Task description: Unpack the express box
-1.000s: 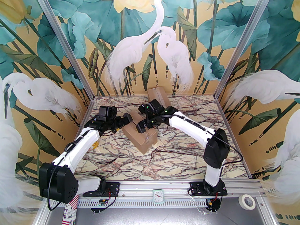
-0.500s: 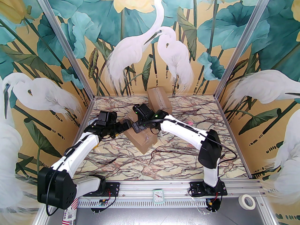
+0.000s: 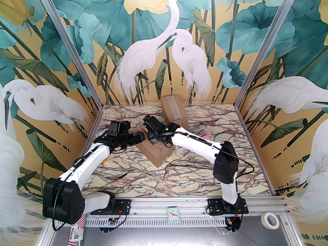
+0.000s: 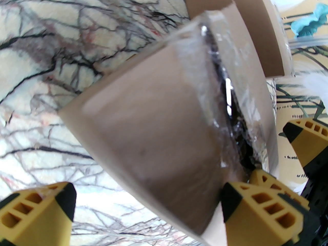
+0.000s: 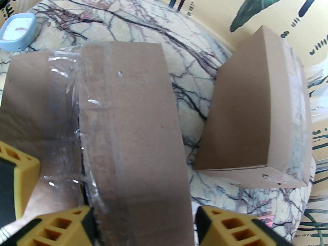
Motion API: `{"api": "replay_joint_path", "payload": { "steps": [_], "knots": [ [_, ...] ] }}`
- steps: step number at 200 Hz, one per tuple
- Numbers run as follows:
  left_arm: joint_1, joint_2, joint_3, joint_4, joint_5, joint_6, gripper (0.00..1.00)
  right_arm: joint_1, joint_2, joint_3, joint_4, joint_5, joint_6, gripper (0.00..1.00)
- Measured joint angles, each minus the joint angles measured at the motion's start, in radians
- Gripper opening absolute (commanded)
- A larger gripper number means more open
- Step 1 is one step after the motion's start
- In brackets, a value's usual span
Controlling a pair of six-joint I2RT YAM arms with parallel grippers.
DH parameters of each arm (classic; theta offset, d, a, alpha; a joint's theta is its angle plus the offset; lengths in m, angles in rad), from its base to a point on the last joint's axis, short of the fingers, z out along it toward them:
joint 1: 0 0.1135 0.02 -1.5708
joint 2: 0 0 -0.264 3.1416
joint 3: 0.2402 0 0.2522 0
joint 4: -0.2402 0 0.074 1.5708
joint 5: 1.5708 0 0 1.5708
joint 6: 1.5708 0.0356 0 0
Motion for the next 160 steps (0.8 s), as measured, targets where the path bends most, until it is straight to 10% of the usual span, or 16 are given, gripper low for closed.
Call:
{"api": "replay_joint_path", "payload": {
  "steps": [81,160],
  "knots": [
    [-0.002,0.055,0.029,0.008,0.012,0.059,0.89,0.012,0.05,0.101,-0.037,0.077,-0.073,0.35],
    [-0.002,0.077,0.034,0.018,0.01,0.078,0.87,-0.052,0.065,0.207,-0.088,0.052,-0.082,0.36]
  ]
}}
